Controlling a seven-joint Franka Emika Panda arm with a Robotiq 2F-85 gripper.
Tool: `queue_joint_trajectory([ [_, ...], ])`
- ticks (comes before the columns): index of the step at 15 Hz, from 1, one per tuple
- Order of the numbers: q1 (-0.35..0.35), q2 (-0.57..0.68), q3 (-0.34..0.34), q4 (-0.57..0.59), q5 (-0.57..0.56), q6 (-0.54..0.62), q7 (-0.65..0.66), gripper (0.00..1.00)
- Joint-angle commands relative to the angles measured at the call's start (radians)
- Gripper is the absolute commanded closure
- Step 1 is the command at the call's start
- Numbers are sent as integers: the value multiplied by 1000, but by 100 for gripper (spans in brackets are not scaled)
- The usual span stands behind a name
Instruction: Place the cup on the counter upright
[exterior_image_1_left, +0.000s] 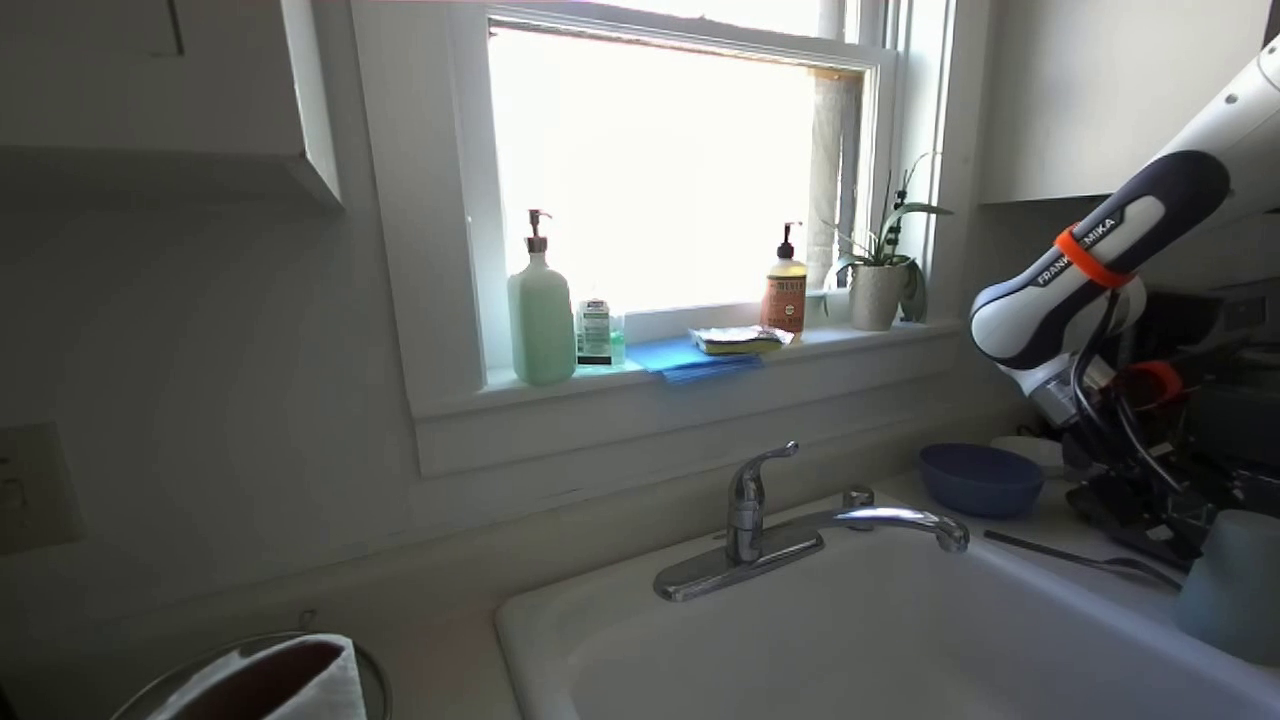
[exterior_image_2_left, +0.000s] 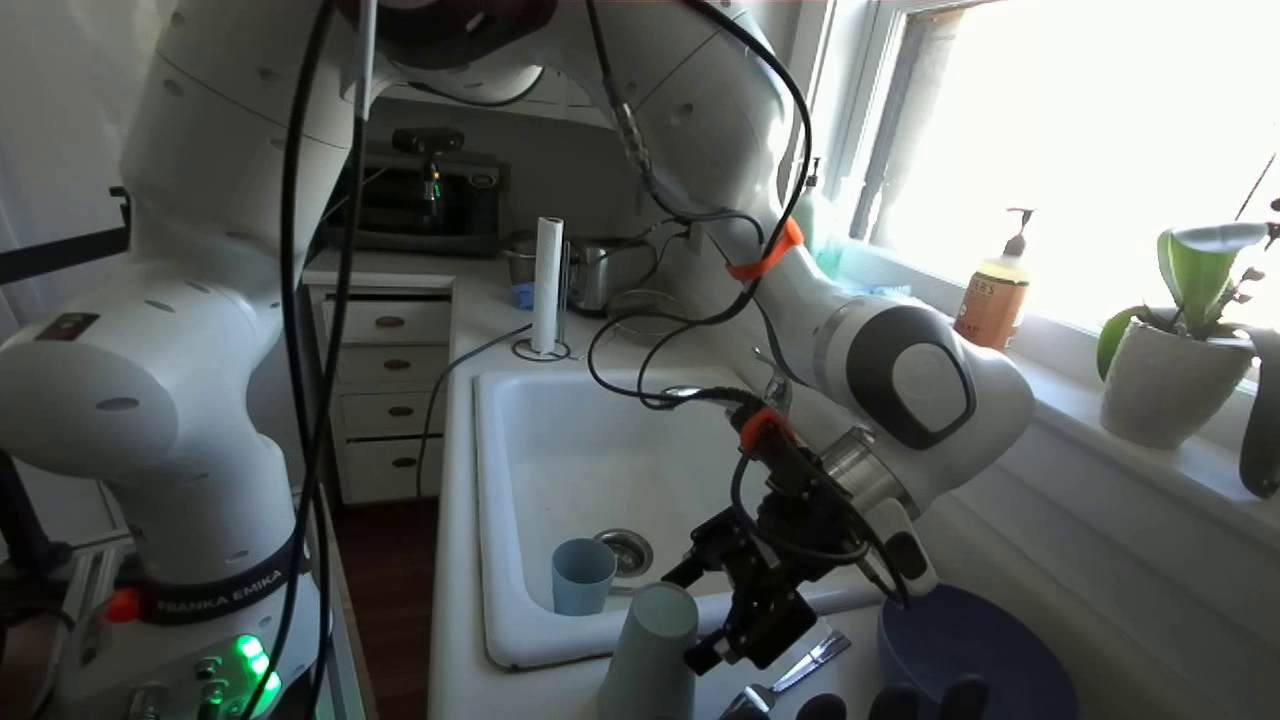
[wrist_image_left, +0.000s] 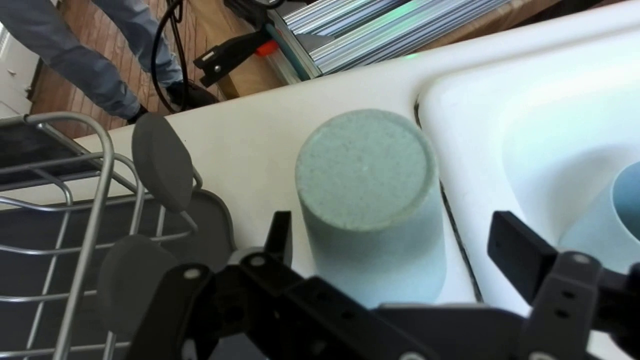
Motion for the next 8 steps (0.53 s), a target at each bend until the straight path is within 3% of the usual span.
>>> queue_joint_trajectory([
  [1,-12,42,7,50,-36,-61,-47,2],
  [2,-11,47,7,51,-44,-68,-50,27],
  [4,-11,54,8,56,-56,-79,-54,32],
  [7,-12,52,9,62,-63,-87,-55,53],
  [8,-11,46,9,60,-64,-84,-51,54],
])
